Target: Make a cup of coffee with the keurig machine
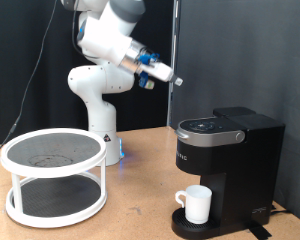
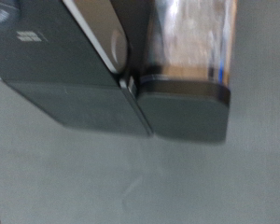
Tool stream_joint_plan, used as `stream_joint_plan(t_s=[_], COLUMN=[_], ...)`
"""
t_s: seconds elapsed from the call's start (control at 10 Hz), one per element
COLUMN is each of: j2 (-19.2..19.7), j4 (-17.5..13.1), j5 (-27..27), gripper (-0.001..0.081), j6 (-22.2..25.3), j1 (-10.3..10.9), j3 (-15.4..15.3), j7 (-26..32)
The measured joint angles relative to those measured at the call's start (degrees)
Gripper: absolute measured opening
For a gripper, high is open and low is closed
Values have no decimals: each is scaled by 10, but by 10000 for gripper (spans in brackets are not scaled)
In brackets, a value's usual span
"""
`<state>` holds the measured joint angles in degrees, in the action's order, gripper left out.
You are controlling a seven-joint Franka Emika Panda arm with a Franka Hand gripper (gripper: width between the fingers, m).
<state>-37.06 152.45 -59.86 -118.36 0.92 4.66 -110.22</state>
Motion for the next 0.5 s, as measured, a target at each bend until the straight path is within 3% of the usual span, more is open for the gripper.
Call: stream_joint_plan(t_s=[0.2, 0.4, 0.5], j2=[0, 21, 54], j4=[-37, -86, -117], j5=[124, 258, 295], gripper=[734, 734, 734], j6=[-47, -33, -13], j1=[-20, -41, -52], j3=[-62, -110, -119], j7=[-62, -109, -119])
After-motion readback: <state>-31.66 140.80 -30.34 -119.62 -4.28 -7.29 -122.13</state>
